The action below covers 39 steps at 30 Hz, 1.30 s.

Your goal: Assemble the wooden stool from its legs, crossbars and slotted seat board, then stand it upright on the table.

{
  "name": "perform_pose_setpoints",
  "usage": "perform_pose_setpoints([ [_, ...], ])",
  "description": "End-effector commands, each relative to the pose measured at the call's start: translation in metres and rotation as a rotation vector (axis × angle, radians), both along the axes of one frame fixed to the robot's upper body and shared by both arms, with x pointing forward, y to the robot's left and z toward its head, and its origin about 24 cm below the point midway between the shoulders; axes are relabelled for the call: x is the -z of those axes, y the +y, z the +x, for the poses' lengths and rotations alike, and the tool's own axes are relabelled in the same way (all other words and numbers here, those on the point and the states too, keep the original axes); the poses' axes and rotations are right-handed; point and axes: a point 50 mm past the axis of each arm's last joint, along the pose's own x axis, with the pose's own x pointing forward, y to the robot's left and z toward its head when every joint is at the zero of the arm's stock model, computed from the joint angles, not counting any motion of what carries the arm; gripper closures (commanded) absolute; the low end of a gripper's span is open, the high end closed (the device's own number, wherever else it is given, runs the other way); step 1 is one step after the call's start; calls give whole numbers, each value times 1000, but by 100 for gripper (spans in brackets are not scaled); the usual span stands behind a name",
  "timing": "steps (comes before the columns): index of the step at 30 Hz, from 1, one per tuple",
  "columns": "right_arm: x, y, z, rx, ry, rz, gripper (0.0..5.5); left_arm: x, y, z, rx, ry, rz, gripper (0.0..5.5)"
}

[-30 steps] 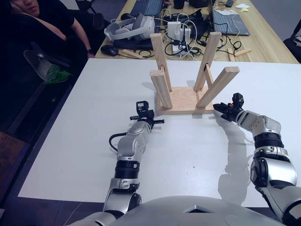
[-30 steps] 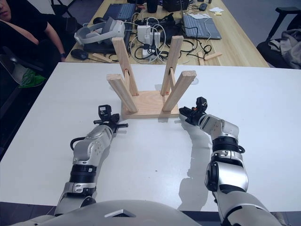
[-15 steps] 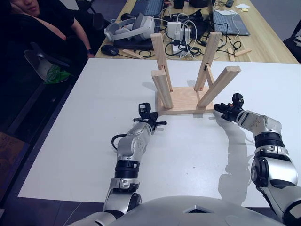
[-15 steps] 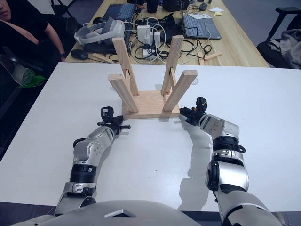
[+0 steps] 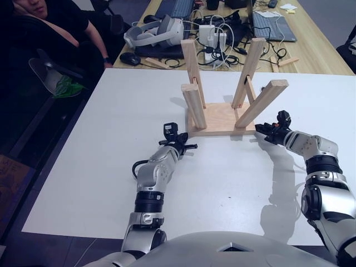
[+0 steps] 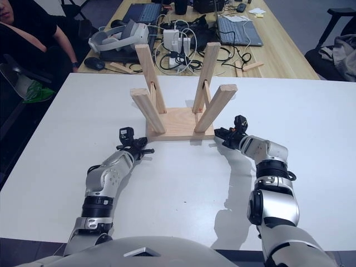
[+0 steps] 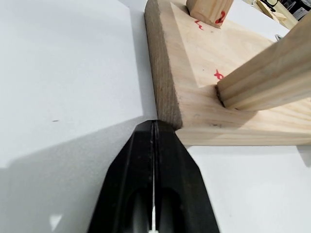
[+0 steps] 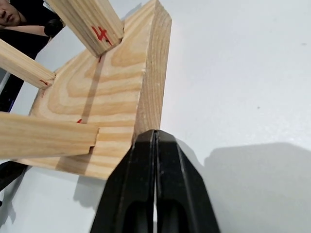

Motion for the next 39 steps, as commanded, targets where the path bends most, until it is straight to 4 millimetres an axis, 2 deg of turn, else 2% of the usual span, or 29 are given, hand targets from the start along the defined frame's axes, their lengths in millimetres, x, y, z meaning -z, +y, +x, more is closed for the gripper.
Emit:
perform_pose_setpoints([
  [1,18,20,-14,-105,113,52,550,0,-25,-5,128,16,-109,547],
  [15,-2,24,-8,-174,29,154,550,-14,-31,-3,207,-18,-260,547],
  [39,-30,33,-10,-261,-76,310,550,-41,-21,3,185,-94,-419,547],
])
